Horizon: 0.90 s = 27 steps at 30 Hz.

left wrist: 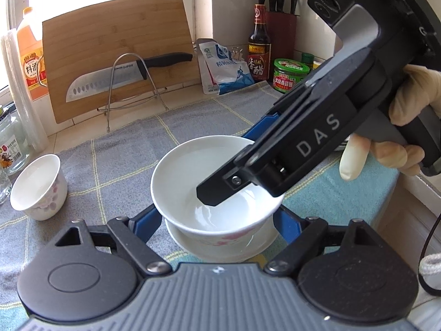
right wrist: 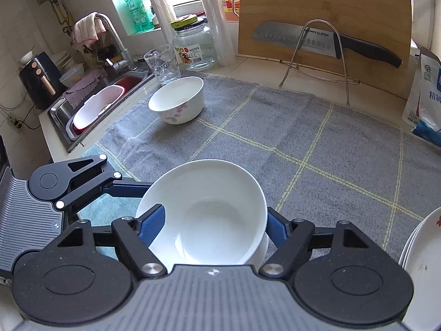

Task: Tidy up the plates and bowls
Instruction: 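Lift the pink-flower bowl and carry it over the placed white bowl, then lower the pink-flower bowl into the white bowl and open the right tool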

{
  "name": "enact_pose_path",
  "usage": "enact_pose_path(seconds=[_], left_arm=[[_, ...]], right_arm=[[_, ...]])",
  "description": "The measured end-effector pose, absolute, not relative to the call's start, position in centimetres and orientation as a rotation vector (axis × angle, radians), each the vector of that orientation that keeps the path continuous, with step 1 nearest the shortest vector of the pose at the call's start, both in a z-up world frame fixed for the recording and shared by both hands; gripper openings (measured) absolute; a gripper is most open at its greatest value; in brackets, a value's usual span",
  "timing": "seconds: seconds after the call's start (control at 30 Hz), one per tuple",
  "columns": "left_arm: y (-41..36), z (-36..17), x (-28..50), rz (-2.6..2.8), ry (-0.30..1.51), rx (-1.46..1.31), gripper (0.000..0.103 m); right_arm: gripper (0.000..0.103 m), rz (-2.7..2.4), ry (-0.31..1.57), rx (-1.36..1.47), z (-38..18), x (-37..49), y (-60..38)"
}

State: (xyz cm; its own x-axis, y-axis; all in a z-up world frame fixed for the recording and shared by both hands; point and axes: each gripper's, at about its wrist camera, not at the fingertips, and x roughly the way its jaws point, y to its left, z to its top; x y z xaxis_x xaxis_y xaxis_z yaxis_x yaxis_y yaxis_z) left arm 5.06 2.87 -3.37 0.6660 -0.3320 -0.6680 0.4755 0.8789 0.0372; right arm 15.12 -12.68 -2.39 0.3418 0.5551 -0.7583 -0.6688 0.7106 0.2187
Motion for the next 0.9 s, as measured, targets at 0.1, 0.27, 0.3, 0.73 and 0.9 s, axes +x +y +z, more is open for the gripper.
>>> enact_pose_path(seconds=[0.1, 0.27, 0.3, 0.73, 0.9], left_arm=[[2.8, -3.5, 5.2, -0.459, 0.717, 0.216, 0.087], [2.7, -3.8, 5.3, -0.46, 0.73, 0.218, 0.087], [2.7, -3.9, 5.4, -0.46, 0.732, 0.217, 0.087], [2.6, -4.3, 5.7, -0.46, 0.753, 0.22, 0.088], [2.7, -4.4, 6.0, -0.467, 0.766, 0.206, 0.092]], right_arm=[[0.082, 0.801, 0.931, -0.139, -2.6, 15.1, -12.7], [0.082, 0.799, 0.945, -0.149, -3.1, 15.1, -12.6], [0.082, 0.799, 0.946, -0.149, -3.2, 15.1, -12.6], [0.082, 0.799, 0.956, -0.158, -3.6, 15.1, -12.6], [0.089, 0.801, 0.963, -0.172, -3.8, 15.1, -12.3]])
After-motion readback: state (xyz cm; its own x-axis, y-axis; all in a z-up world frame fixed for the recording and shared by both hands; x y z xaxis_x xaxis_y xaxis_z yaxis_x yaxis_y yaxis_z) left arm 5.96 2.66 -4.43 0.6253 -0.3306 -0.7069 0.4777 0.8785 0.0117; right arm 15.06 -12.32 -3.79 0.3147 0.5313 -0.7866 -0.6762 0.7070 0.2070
